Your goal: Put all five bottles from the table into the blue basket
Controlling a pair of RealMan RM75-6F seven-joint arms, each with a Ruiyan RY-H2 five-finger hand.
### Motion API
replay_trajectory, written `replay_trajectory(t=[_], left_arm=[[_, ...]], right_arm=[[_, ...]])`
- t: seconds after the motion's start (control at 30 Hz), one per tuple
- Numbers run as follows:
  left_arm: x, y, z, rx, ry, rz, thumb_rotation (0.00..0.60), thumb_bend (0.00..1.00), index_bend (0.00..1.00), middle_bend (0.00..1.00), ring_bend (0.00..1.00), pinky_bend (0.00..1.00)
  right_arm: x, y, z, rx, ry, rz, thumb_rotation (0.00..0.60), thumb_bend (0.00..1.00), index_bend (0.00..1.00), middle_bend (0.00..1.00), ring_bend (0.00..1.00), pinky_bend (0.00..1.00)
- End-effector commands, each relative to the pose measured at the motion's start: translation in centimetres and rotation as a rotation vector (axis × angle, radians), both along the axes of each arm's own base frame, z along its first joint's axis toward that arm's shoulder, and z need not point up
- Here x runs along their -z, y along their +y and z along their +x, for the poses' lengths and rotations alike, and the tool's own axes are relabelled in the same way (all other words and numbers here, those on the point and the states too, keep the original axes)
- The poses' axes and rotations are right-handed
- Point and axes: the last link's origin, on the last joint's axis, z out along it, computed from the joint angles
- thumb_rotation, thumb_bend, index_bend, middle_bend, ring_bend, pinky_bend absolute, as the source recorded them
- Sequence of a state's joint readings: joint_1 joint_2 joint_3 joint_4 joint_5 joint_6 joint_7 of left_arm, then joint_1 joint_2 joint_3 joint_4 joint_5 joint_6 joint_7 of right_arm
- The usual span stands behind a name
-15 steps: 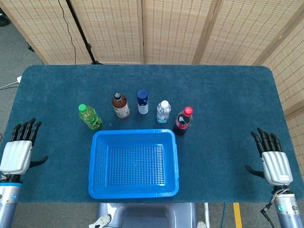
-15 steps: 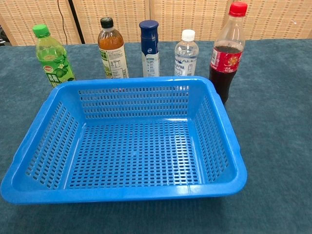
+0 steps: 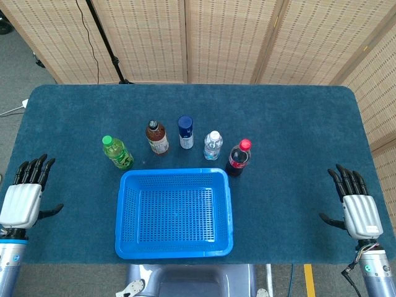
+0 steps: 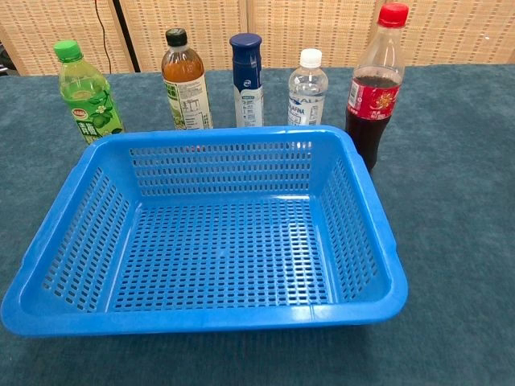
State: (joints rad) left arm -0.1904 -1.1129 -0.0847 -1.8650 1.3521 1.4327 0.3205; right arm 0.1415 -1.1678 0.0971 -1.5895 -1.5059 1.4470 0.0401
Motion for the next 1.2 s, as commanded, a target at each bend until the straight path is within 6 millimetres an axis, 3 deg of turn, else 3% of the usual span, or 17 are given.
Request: replay_trajectory(t=[0.03,0.23,0.4,0.7,1.03,1.2], left_arm=[[-0.1,0.0,0.0,0.012,-0.007,-0.001,0.600,0.00,0.00,0.00,0.00,0.00],[-0.3,0.0,0.2,0.020,-0.022,0.004,0.600,0.00,0.00,0.00,0.00,0.00],[-0.6,0.0,0.2,0.016,-0.033,0.012,0.600,0.00,0.00,0.00,0.00,0.00],[-1.0,0.3,-0.1,-0.005,-0.053,0.020,0.600,0.00,0.00,0.00,0.00,0.00],[-1.4,0.8,-0.7,-0.032,-0.064,0.023,0.600,0.00,0.00,0.00,0.00,0.00],[-1.5,0.9,-0.8,-0.038,-0.070,0.026,0.600,0.00,0.00,0.00,0.00,0.00]], right_arm=[[-0.1,-1.7,-0.3,-0.028,-0.170,0.052,0.600,0.00,0.00,0.00,0.00,0.00],[0.8,-5.7,-0.8,-0.035,-0.427,0.184,0.600,0.00,0.00,0.00,0.00,0.00],[2.3,-8.6,0.5,-0.090,-0.601,0.234,0.600,0.00,0.00,0.00,0.00,0.00],[5.0,-11.3,3.1,-0.113,-0.696,0.301,0.600,0.00,0.00,0.00,0.00,0.00],[7.4,-13.0,6.9,-0.179,-0.673,0.315,0.600,0.00,0.00,0.00,0.00,0.00],[9.6,-14.7,8.9,-0.144,-0.639,0.347,0.600,0.00,0.00,0.00,0.00,0.00]])
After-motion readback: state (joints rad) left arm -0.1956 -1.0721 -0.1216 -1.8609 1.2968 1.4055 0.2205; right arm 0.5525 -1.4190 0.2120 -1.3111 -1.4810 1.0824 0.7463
